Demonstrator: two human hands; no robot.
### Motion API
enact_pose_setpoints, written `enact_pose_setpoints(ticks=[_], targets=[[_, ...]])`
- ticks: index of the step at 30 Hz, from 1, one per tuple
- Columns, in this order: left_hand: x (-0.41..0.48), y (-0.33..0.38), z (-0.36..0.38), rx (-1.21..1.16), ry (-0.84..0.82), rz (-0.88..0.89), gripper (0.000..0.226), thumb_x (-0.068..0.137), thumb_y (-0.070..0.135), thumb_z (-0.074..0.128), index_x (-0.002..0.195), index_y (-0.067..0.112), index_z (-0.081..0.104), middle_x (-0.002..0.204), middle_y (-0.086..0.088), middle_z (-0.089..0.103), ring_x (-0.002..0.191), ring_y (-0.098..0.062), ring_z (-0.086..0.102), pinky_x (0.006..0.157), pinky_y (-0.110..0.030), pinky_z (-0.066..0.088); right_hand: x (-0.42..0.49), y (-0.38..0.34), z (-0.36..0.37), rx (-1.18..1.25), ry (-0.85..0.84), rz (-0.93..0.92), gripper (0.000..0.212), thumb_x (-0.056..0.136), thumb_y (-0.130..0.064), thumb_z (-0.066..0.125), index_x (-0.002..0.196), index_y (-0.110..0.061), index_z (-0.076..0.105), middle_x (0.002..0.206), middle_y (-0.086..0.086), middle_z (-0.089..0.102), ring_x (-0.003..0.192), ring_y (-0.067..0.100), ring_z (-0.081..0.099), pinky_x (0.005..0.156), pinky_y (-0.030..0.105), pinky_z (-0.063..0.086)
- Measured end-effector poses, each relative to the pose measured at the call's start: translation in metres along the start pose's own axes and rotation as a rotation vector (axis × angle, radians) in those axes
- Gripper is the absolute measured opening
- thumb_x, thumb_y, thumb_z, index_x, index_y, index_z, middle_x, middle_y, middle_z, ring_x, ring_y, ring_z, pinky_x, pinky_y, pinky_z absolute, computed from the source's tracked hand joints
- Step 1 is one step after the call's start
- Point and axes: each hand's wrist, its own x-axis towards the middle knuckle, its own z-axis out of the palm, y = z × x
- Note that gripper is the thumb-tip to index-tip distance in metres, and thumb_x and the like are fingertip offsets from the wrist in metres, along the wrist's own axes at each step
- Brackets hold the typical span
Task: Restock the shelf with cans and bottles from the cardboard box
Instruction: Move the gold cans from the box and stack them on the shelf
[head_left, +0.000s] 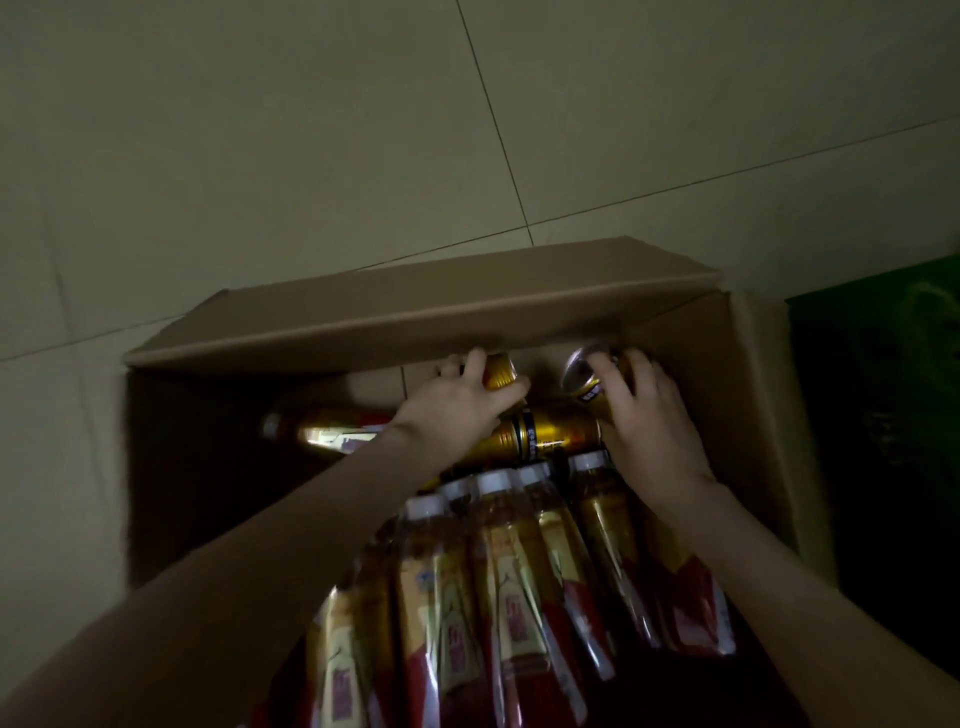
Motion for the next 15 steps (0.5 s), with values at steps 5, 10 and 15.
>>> enact_pose_setpoints(ticks=[5, 10, 15], targets=[[-0.107, 0.014, -0.091, -0.244, 0.075, 0.007, 0.055, 0.097, 0.043, 0.045, 0.147, 0.038, 0.022, 0.14, -0.012, 0.028, 0.111, -0.03, 0.054, 0.09, -0.034, 0.047, -0.088, -0.046, -0.097, 0.795, 0.134, 0.326, 0.082, 0.073, -0.01, 0.079, 0.135, -0.04, 0.034, 0.137, -0.002, 0.038, 0.118, 0.012, 0.044, 0.095, 0.031, 0.044], [-0.222, 0.045, -0.231, -0.828, 0.261, -0.089, 0.052, 0.084, 0.039, 0.068, 0.128, 0.046, 0.041, 0.126, -0.002, 0.05, 0.108, -0.014, 0.052, 0.089, -0.02, 0.043, -0.184, -0.09, -0.245, 1.195, 0.109, 0.366, 0.088, 0.07, -0.004, 0.08, 0.123, -0.057, 0.033, 0.125, -0.021, 0.047, 0.11, 0.002, 0.056, 0.081, 0.024, 0.052], [-0.332, 0.111, -0.391, -1.37, 0.242, -0.102, 0.07, 0.078, 0.025, 0.076, 0.137, 0.038, 0.041, 0.109, 0.016, 0.063, 0.101, -0.003, 0.064, 0.085, -0.021, 0.052, -0.286, -0.132, -0.41, 1.395, 0.216, 0.327, 0.1, 0.069, -0.003, 0.082, 0.139, -0.047, 0.025, 0.131, -0.008, 0.051, 0.103, 0.0, 0.063, 0.077, 0.024, 0.055]])
